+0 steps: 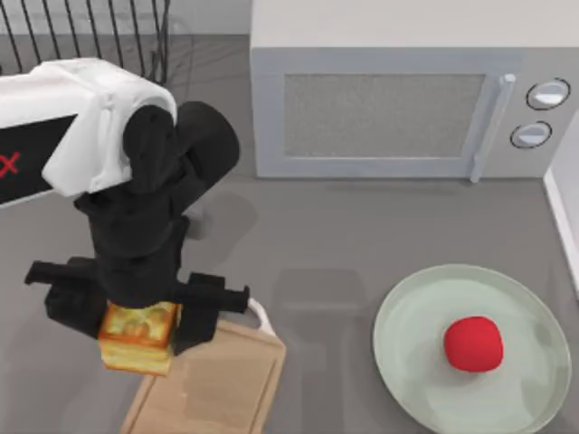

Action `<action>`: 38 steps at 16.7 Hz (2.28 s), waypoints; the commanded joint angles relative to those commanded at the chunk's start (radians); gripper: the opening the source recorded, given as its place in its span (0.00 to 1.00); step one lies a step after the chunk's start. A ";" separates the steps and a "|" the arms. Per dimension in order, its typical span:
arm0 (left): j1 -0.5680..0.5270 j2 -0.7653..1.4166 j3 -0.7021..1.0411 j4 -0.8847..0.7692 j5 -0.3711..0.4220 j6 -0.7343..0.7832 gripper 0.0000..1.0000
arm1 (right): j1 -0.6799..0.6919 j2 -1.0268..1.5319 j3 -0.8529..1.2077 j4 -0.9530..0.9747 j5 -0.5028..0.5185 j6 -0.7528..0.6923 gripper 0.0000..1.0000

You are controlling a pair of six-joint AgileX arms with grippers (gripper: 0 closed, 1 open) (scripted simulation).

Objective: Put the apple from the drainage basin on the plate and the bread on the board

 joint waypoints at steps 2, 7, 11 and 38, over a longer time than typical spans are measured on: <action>-0.058 0.011 -0.013 0.000 0.006 -0.291 0.00 | 0.000 0.000 0.000 0.000 0.000 0.000 1.00; -0.146 0.029 -0.031 0.029 0.021 -0.929 0.00 | 0.000 0.000 0.000 0.000 0.000 0.000 1.00; -0.159 0.018 -0.040 0.086 0.025 -1.350 0.00 | 0.000 0.000 0.000 0.000 0.000 0.000 1.00; -0.127 0.037 -0.128 0.343 0.022 -1.815 0.00 | 0.000 0.000 0.000 0.000 0.000 0.000 1.00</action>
